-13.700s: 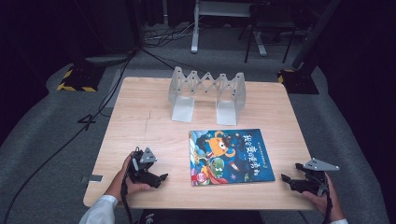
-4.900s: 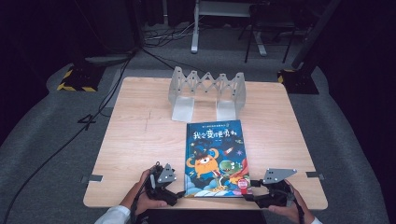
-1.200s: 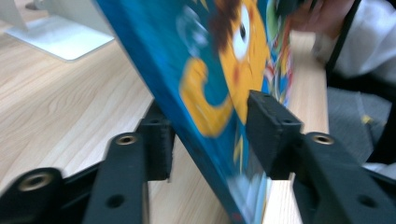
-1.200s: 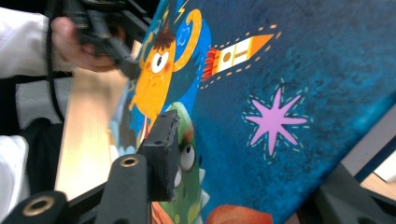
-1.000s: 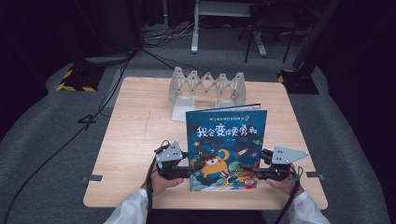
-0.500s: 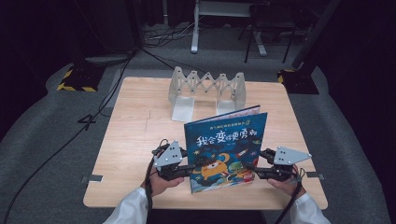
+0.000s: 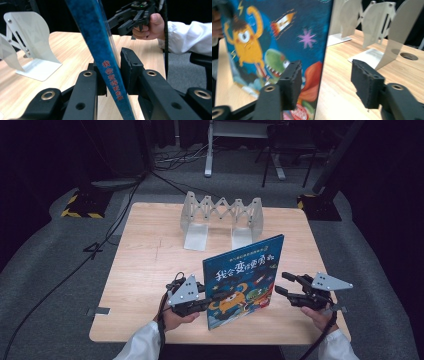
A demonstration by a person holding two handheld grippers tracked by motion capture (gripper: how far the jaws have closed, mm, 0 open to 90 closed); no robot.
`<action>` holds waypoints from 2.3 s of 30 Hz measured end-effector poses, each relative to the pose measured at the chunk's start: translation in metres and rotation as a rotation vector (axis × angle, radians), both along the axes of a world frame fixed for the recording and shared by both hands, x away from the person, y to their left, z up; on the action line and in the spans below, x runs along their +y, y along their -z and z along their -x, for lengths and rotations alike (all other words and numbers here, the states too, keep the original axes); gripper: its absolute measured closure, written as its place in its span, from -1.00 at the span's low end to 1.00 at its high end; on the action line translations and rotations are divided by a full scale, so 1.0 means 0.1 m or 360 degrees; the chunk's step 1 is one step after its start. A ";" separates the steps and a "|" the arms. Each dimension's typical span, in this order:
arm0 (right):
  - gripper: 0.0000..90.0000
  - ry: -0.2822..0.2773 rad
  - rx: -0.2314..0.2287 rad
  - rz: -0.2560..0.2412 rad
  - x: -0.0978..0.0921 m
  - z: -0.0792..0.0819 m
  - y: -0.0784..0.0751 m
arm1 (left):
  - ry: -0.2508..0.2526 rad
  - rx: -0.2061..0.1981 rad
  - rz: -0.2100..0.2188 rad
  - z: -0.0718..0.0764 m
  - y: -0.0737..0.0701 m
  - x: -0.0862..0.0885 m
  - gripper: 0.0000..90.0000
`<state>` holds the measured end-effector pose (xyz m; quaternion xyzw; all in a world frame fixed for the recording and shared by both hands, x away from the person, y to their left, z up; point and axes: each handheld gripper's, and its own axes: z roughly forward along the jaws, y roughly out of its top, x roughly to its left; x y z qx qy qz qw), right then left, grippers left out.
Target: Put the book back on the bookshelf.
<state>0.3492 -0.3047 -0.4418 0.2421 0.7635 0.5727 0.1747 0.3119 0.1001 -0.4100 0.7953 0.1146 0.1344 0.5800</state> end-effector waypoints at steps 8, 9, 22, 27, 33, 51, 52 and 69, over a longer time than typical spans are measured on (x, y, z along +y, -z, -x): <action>-0.23 -0.0105 0.0046 0.0101 0.21 -0.12 0.06 | 0.0056 -0.0118 -0.0086 -0.06 -0.10 -0.05 0.72; -0.23 -0.0131 0.0051 0.0085 0.22 -0.14 0.05 | 0.0053 -0.0130 -0.0085 -0.06 -0.12 -0.05 0.74; 0.12 -0.0074 0.0059 0.0069 0.35 -0.29 -0.06 | -0.0065 -0.0033 0.0052 -0.19 0.03 -0.02 0.75; 0.20 -0.0070 0.0078 0.0063 0.37 -0.34 -0.07 | -0.0131 0.0033 0.0116 -0.32 0.18 0.02 0.64; 0.19 -0.0069 0.0124 0.0065 0.37 -0.39 -0.02 | -0.0145 0.0091 0.0045 -0.41 0.36 -0.04 0.61; -0.11 0.0025 0.0179 0.0161 0.44 -0.41 0.14 | -0.0112 0.0048 0.0039 -0.41 0.37 -0.19 0.84; -0.13 0.0029 0.0192 0.0179 0.43 -0.41 0.16 | -0.0120 0.0061 0.0052 -0.42 0.37 -0.18 0.84; -0.26 0.0145 0.0454 0.0503 0.10 -0.31 0.56 | -0.0372 -0.0027 -0.0024 -0.41 0.16 0.02 0.84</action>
